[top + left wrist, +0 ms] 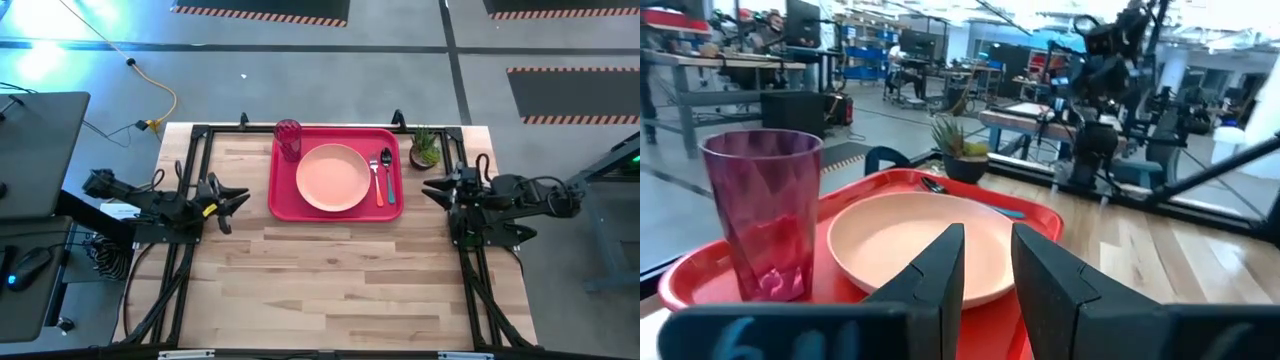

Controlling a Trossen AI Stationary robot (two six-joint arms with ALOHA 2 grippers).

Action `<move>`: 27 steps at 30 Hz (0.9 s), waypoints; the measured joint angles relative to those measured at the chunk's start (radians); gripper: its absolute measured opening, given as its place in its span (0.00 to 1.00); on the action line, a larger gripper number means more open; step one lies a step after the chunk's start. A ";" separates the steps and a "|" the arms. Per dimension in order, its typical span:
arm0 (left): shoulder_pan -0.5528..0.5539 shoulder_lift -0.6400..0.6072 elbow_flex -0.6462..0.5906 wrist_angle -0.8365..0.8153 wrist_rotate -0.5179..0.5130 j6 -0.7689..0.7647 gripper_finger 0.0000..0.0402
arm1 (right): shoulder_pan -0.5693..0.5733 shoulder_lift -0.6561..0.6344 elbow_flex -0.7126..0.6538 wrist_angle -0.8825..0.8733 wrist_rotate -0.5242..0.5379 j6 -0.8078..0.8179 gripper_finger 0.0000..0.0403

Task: Pick and place plate/cup/fork/spoon on tray
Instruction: Return to Home Position

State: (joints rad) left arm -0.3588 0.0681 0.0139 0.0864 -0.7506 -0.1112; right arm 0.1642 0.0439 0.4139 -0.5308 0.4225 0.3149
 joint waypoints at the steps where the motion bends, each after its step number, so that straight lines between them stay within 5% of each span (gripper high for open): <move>1: 0.008 0.000 0.000 0.006 0.000 0.000 0.19 | 0.000 -0.019 -0.012 0.016 0.004 -0.002 0.31; 7: 0.079 0.000 0.000 0.018 0.019 0.000 0.19 | 0.000 -0.033 -0.025 0.047 0.027 0.002 0.31; 18: 0.178 0.000 0.000 0.009 0.282 -0.018 0.19 | 0.000 -0.031 -0.208 0.205 0.127 0.027 0.31; 27: 0.173 0.001 0.001 -0.037 0.454 0.017 0.19 | 0.000 -0.031 -0.319 0.310 0.110 0.071 0.31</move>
State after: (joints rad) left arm -0.1856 0.0692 0.0147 0.0492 -0.2963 -0.0945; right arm 0.1642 0.0124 0.0945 -0.2204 0.5321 0.3855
